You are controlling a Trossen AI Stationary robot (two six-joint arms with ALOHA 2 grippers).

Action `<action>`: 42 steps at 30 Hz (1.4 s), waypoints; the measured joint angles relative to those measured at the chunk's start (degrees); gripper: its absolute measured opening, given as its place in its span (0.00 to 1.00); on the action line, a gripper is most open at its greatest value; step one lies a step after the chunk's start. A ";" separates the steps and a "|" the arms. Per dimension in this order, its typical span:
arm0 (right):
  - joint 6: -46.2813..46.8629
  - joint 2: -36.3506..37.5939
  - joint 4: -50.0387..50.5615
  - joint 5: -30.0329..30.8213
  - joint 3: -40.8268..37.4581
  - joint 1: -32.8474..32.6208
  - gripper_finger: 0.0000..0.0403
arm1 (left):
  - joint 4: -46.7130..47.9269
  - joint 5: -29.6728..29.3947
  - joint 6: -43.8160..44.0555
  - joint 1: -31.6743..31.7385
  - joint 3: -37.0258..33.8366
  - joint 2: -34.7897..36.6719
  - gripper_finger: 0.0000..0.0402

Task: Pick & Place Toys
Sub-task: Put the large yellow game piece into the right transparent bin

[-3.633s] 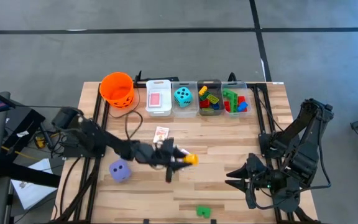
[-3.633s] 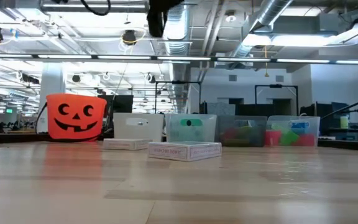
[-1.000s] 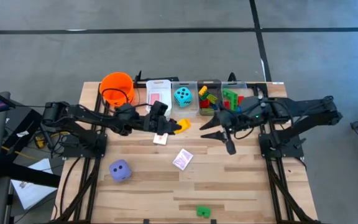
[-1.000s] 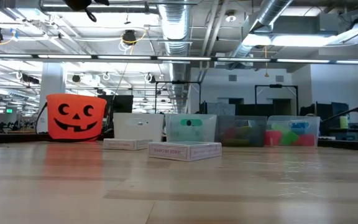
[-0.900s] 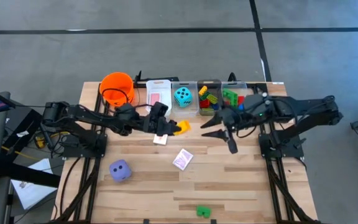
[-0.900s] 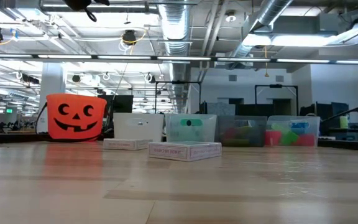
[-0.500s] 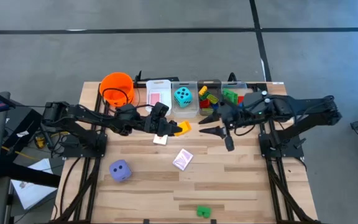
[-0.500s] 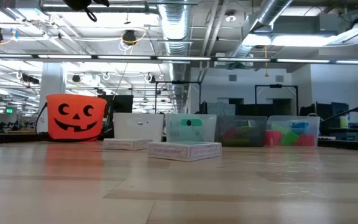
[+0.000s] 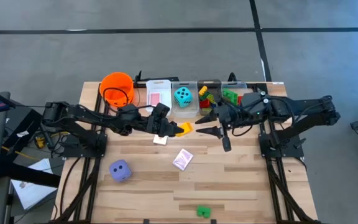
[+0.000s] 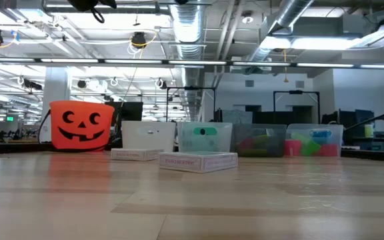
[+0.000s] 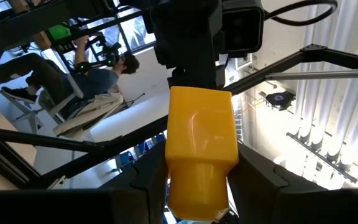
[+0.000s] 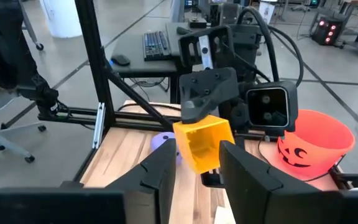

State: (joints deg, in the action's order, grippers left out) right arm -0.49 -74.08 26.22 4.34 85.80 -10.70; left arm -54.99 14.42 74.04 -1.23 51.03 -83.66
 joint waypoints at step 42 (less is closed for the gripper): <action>3.43 -4.00 -2.85 0.00 0.00 -0.02 0.26 | 1.25 -2.98 -0.24 0.00 1.60 -0.09 0.33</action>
State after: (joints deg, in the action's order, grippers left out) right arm 2.94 -78.08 23.38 4.34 85.80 -10.72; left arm -53.74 11.44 73.80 -1.23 52.62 -83.74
